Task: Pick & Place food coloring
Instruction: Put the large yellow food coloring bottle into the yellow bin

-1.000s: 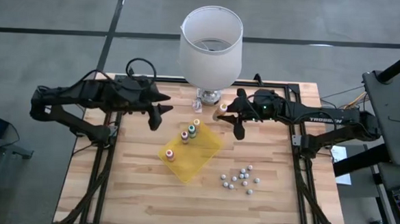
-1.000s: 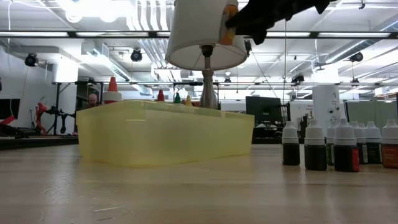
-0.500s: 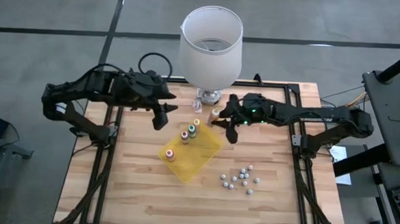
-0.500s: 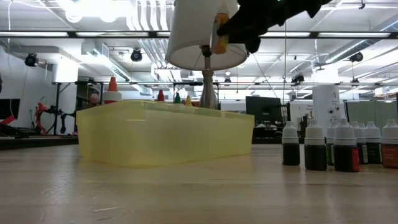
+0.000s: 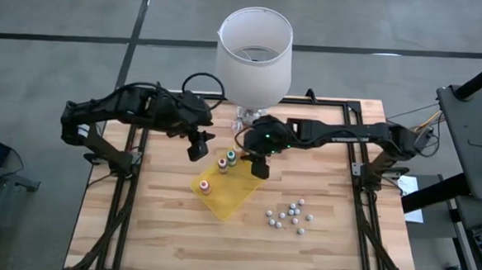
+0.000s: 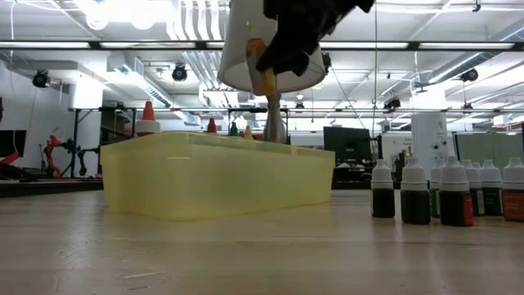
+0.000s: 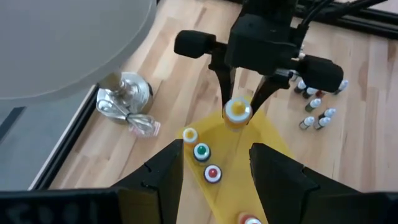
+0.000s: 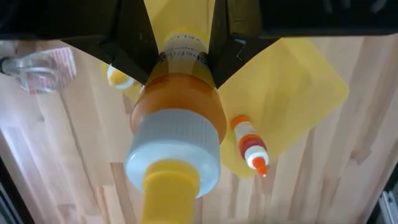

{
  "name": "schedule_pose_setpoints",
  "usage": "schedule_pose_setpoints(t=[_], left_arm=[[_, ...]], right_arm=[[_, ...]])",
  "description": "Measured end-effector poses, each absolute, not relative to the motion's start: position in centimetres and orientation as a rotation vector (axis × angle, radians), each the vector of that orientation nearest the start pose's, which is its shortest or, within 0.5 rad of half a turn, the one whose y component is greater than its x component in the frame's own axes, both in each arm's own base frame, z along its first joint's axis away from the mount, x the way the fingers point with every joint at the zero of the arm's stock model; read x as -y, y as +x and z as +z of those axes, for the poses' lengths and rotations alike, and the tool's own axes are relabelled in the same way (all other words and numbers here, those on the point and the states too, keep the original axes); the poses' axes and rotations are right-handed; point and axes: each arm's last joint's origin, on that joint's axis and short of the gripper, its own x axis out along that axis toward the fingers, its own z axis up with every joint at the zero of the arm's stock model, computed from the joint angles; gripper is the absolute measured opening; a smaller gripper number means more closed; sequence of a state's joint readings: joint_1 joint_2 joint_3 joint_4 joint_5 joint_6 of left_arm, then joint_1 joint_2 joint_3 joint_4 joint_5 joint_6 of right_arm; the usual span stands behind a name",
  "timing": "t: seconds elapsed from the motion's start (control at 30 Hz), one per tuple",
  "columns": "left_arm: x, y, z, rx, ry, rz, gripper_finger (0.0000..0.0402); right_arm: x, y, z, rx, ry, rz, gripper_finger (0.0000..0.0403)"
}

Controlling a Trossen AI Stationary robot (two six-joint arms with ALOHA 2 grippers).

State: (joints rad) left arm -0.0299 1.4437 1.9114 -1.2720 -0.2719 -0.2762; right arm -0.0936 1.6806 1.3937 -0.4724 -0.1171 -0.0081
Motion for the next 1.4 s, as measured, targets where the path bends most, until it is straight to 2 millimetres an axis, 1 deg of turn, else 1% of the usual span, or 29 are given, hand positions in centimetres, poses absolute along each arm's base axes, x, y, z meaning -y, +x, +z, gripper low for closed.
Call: schedule_pose_setpoints(t=[0.07, 0.17, 0.33, 0.73, 0.83, 1.03, 1.1, 1.2, 1.4], left_arm=[[0.0, 24.5, 46.0, -0.765, -0.148, 0.337, 0.0156], [0.0, 24.5, 45.9, -0.771, -0.154, 0.333, 0.0156], [0.0, 24.8, 45.7, -0.783, -0.164, 0.322, 0.0156], [0.3, 28.9, 43.3, -0.853, -0.141, 0.266, 0.0157], [0.2, 29.3, 43.0, -0.861, -0.141, 0.268, 0.017], [0.2, 29.5, 42.8, -0.863, -0.143, 0.268, 0.0229], [0.3, 29.6, 42.8, -0.866, -0.158, 0.242, 0.0242], [0.3, 29.8, 43.0, -0.852, -0.183, 0.19, 0.0249], [0.1, 30.1, 42.8, -0.851, -0.173, 0.171, 0.025]], right_arm=[[3.2, 37.6, 29.0, -0.744, 0.063, 0.029, 0.0116], [3.2, 38.0, 29.4, -0.734, 0.054, 0.05, 0.0116], [3.2, 38.2, 30.3, -0.703, 0.048, 0.061, 0.0116], [3.1, 38.2, 30.6, -0.696, 0.05, 0.062, 0.0117], [3.0, 38.2, 30.5, -0.699, 0.049, 0.063, 0.0114], [2.8, 38.2, 30.5, -0.699, 0.048, 0.069, 0.0116], [2.8, 38.2, 30.5, -0.699, 0.045, 0.069, 0.0117], [2.8, 38.2, 30.5, -0.697, 0.044, 0.089, 0.0117], [2.8, 38.2, 30.5, -0.695, 0.038, 0.098, 0.0113]])
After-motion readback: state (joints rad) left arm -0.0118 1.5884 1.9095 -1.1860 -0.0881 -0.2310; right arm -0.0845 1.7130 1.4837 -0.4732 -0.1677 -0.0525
